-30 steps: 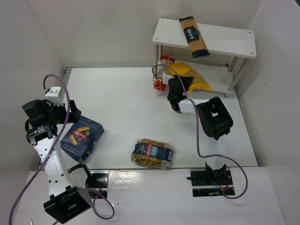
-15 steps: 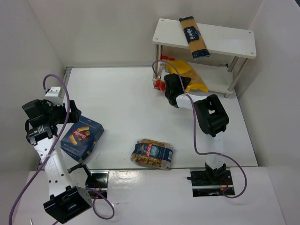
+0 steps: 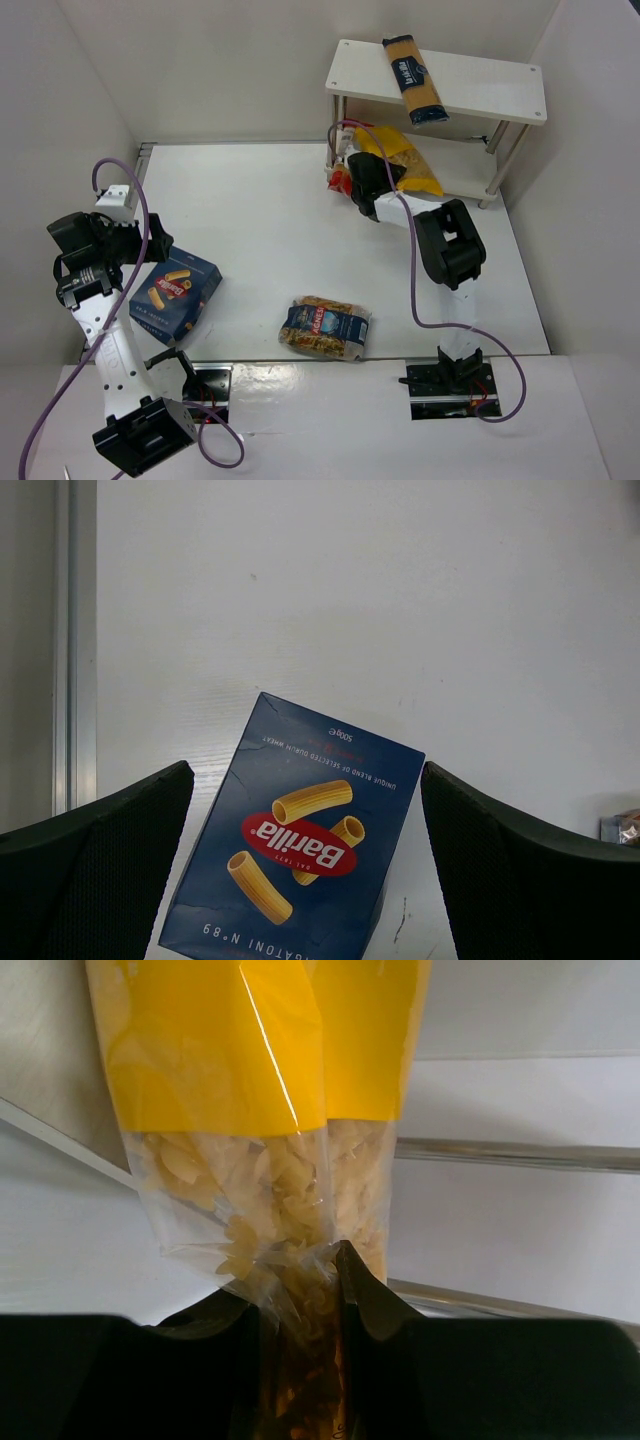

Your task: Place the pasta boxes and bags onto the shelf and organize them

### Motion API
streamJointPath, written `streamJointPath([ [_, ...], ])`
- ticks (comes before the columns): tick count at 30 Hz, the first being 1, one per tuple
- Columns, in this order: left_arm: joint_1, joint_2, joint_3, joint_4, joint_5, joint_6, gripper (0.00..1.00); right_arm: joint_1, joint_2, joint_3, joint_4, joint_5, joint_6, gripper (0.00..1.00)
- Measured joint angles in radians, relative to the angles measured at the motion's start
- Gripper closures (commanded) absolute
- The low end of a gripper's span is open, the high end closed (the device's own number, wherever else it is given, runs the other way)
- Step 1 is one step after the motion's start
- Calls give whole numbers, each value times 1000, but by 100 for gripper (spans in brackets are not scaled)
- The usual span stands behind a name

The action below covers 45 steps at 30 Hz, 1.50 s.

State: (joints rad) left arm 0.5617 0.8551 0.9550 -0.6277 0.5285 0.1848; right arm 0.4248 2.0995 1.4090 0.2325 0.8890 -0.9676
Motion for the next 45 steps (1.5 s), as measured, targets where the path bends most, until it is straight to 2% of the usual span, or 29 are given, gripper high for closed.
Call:
streamJointPath([
  [1, 0, 0, 0, 0, 0, 0, 0, 0, 0, 0, -4, -3, 4, 61],
  [5, 0, 0, 0, 0, 0, 0, 0, 7, 0, 0, -23, -30, 37, 33],
  [8, 0, 0, 0, 0, 0, 0, 0, 18, 0, -3, -31, -45, 56, 19],
  [14, 0, 0, 0, 0, 0, 0, 0, 53, -14, -59, -34, -59, 74, 5],
  [17, 0, -2, 0, 0, 0, 0, 0, 80, -51, -111, -34, -55, 77, 1],
  [23, 0, -14, 0, 0, 0, 0, 0, 172, -177, -203, -41, -42, 97, 1],
  [28, 0, -40, 0, 0, 0, 0, 0, 248, -335, -252, -113, -55, 151, 1],
  [34, 21, -76, -2, 0, 3, 0, 0, 277, -621, -290, -348, -269, 265, 1],
  [37, 26, -82, -6, 0, 4, 0, 0, 229, -743, -313, -459, -440, 336, 1],
  [39, 29, -81, -9, 0, 4, 0, 0, 150, -809, -343, -518, -548, 379, 1],
  [45, 36, -81, -11, 0, 1, -1, 0, -183, -975, -436, -651, -814, 513, 1],
])
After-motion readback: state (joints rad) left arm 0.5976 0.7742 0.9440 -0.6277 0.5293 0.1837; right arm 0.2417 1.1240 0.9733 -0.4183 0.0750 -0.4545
